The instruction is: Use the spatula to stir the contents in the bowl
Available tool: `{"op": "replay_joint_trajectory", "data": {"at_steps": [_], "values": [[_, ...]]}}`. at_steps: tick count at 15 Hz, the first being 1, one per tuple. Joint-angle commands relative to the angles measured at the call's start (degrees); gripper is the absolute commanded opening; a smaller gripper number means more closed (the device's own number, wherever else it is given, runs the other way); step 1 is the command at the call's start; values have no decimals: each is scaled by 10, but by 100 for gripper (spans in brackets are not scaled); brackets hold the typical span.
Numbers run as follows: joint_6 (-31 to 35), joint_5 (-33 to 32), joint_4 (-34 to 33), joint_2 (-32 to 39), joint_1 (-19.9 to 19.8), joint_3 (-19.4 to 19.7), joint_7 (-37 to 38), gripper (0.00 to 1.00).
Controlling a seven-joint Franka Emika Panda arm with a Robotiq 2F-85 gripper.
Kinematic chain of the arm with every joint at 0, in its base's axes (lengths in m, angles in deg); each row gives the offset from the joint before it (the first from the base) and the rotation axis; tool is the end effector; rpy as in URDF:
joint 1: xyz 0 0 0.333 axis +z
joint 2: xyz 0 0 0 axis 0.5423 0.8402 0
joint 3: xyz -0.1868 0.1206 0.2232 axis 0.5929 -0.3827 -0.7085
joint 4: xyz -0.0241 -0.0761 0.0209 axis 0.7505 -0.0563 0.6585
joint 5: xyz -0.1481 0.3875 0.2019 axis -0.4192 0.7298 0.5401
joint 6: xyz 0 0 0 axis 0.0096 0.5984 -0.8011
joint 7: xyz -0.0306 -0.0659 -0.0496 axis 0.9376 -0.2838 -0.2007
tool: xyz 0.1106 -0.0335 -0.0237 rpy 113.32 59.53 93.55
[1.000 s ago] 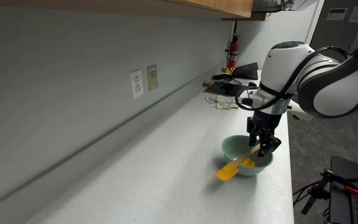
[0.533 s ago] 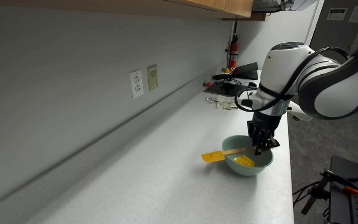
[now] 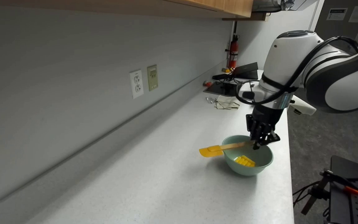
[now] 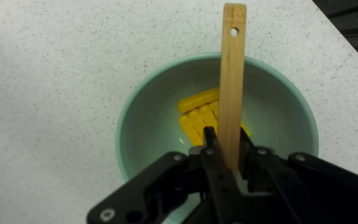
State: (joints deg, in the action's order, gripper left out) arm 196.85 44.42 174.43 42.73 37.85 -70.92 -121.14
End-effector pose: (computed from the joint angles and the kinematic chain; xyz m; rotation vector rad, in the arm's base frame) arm 0.4737 0.0627 0.1989 2.6758 1.4005 0.0618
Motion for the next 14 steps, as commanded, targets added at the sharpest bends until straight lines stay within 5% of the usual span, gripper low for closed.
{"op": "replay_joint_trajectory", "data": {"at_steps": [1, 8, 14], "values": [[-83, -60, 27, -90, -4, -10, 33, 4], [-303, -174, 4, -163, 0, -32, 84, 4], [-321, -251, -25, -127, -4, -25, 86, 4]]}}
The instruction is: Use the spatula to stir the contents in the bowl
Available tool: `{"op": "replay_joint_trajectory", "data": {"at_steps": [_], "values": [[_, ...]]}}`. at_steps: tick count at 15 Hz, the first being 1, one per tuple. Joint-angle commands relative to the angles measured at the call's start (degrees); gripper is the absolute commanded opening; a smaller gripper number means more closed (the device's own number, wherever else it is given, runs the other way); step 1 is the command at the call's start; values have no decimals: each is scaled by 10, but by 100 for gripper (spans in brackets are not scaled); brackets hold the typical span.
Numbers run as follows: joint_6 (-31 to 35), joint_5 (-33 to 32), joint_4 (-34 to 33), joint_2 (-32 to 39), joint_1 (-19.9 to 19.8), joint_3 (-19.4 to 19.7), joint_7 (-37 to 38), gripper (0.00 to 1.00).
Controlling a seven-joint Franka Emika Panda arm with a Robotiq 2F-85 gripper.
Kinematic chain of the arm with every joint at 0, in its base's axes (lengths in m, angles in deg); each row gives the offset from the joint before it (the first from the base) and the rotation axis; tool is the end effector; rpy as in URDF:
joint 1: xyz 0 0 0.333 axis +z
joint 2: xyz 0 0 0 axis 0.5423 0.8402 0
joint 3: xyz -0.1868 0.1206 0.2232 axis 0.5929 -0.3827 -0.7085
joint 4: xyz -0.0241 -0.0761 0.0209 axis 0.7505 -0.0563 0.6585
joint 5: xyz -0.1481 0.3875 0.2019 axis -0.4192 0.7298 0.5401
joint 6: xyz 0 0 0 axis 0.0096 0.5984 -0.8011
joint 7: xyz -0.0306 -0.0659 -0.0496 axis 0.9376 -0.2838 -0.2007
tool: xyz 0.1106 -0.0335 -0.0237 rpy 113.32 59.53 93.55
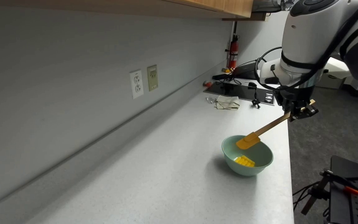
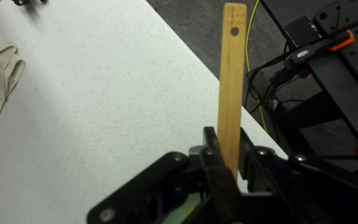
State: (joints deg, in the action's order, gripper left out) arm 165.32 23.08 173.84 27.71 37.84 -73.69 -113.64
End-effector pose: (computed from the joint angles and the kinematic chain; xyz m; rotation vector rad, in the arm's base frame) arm 0.4448 0.0420 0.2882 2.3103 1.3359 -0.3958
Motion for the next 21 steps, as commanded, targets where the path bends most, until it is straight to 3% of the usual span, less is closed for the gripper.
{"op": "replay_joint_trajectory", "data": {"at_steps": [1, 8, 17, 21], "values": [[-1, -48, -24, 34, -4, 4, 14, 4], [10, -68, -50, 100, -6, 17, 16, 4], [-28, -167, -74, 178, 3, -1, 109, 4], [-42, -150, -86, 196, 10, -10, 95, 4]]}}
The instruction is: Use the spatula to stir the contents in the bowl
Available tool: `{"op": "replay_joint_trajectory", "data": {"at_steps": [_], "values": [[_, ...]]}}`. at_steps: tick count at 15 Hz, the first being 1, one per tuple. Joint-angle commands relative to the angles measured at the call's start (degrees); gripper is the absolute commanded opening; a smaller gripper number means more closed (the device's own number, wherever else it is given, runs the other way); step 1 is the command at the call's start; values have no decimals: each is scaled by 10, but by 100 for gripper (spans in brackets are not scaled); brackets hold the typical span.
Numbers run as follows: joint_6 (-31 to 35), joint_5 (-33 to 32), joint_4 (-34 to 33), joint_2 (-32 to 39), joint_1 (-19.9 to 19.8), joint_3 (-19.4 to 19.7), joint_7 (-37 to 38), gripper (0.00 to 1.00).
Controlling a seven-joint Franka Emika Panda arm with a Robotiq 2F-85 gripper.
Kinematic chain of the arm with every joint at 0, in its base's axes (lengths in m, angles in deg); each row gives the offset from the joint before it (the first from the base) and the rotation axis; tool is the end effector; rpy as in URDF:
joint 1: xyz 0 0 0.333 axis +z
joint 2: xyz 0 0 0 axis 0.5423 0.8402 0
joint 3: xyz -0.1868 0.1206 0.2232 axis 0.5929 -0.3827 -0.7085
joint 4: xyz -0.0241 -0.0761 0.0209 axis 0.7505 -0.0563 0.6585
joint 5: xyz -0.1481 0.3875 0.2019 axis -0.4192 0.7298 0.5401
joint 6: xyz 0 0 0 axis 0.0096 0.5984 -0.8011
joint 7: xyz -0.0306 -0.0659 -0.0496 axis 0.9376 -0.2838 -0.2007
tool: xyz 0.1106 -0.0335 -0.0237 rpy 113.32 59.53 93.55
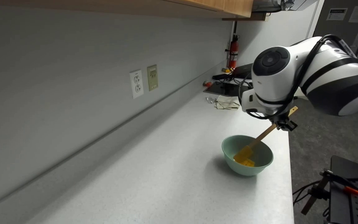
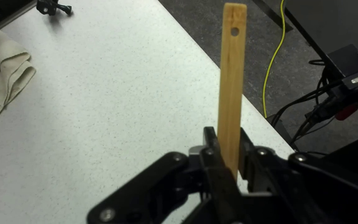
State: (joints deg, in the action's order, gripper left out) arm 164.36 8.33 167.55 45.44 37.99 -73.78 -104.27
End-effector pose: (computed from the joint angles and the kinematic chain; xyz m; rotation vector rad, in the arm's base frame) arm 0.4692 0.0381 0.1984 2.1094 1.3359 -0.5875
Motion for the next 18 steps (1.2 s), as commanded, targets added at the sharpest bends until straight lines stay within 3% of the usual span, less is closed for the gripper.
{"op": "replay_joint_trajectory", "data": {"at_steps": [1, 10, 18], "values": [[-42, -5, -26, 19, 11, -13, -2, 4], [-168, -28, -35, 12, 33, -44, -20, 4], [-42, 21, -76, 44, 21, -35, -6, 4]]}}
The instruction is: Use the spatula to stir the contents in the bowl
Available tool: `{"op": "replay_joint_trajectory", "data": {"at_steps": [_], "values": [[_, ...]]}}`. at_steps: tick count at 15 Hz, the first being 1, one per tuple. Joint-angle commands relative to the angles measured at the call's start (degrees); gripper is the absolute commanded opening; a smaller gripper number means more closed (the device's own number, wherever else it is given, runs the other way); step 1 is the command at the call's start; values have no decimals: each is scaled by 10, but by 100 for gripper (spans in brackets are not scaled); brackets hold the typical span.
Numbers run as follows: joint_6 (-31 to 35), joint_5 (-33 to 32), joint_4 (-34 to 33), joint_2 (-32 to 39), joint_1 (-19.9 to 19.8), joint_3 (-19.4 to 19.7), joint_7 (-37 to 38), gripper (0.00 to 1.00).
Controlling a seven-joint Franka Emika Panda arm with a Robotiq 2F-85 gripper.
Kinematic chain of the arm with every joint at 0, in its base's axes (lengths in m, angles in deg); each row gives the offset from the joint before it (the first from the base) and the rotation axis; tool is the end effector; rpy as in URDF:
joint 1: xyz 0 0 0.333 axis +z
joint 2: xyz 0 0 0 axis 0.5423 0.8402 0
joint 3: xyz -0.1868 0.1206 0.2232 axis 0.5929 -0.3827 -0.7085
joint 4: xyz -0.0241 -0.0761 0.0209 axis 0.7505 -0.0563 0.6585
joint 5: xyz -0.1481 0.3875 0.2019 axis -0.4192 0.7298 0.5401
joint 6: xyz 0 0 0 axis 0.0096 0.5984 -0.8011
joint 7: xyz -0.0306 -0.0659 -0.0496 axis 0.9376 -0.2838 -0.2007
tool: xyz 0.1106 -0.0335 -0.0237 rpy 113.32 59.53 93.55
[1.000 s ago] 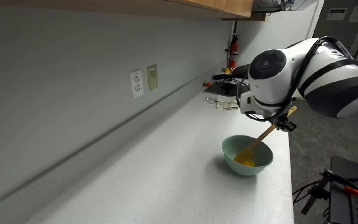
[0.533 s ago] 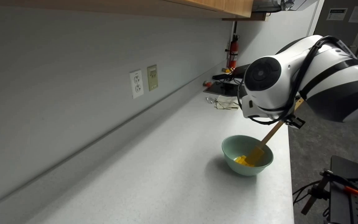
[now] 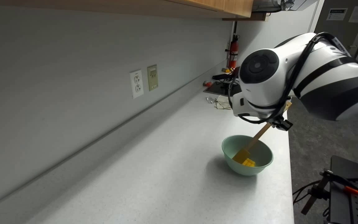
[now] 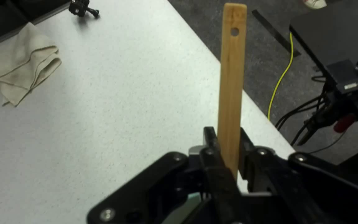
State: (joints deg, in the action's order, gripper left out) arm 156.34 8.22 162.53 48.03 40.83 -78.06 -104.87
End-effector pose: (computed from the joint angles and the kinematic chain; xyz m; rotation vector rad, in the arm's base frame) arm 0.4813 0.0889 0.2106 1.9847 1.3755 -0.6478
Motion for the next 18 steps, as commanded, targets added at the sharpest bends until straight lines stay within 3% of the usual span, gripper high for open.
{"op": "replay_joint_trajectory", "data": {"at_steps": [1, 9, 14, 18], "values": [[47, 21, -26, 20, -9, 9, 2, 4], [10, -17, -1, 14, -9, 19, 6, 4], [-25, -24, -5, 26, 0, 8, 0, 4], [-17, -12, -10, 32, 5, -2, -4, 4]]}}
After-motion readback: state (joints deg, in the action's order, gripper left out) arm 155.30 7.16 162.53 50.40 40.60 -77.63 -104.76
